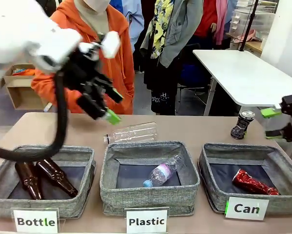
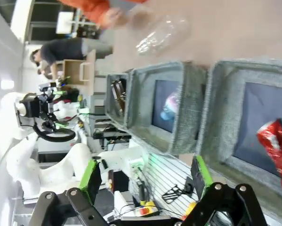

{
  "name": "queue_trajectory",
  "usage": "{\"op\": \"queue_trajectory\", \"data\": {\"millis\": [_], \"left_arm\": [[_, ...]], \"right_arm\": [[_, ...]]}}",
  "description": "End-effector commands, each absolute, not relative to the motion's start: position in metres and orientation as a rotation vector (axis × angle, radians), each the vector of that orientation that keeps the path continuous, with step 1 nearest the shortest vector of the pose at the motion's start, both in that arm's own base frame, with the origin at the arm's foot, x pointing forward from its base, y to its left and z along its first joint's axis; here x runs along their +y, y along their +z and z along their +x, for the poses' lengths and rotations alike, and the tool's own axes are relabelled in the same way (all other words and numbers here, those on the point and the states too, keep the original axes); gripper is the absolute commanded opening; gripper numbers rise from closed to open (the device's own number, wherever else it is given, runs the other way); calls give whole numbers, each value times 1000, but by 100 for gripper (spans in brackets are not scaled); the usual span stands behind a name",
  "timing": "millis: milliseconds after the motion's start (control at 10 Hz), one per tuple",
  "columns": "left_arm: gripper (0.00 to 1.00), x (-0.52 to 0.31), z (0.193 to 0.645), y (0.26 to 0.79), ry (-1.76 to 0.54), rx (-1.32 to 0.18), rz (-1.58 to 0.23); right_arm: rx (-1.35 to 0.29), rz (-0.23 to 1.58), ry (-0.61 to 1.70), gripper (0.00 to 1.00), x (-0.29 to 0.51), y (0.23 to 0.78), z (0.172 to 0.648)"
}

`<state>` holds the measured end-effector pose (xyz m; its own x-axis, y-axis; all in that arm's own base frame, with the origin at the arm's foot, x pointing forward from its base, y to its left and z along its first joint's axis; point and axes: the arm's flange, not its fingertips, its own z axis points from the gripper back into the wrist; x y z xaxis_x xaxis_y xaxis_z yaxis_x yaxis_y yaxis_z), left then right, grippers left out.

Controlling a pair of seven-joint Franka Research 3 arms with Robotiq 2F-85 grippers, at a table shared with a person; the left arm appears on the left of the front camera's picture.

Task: Sort the can waste into the basket.
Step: Pick up the can waste from the table and place it in the right Fabric basket.

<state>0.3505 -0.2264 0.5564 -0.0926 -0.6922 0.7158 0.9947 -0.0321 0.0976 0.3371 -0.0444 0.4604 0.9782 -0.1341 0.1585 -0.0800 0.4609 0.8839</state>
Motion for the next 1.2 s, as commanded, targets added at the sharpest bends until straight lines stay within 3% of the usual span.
{"op": "queue_trajectory", "data": {"millis": [0, 300, 500, 600, 800, 900, 1000, 1100], "left_arm": [[100, -162, 321, 547, -1467, -825, -671], [100, -57, 305, 516, -1153, -943, -836], [100, 13, 308, 470, -862, -957, -1127], [100, 46, 316, 434, -722, -903, -1261], [100, 73, 336, 383, -698, -810, -1479], [100, 63, 338, 373, -840, -757, -1511], [100, 76, 313, 405, -694, -864, -1408], [100, 76, 313, 405, -694, -864, -1408]], "right_arm": [[-126, 1225, -56, 100, 17, 429, 310], [-79, 1352, -86, 100, 62, 414, 327], [-82, 1377, -97, 100, 57, 412, 328], [-88, 1383, -115, 100, 46, 412, 327], [-93, 1402, -133, 100, 27, 411, 329], [-109, 1391, -143, 100, 22, 409, 328], [-128, 1384, -163, 100, 17, 407, 330], [-203, 1349, -162, 100, 11, 403, 335]]}}
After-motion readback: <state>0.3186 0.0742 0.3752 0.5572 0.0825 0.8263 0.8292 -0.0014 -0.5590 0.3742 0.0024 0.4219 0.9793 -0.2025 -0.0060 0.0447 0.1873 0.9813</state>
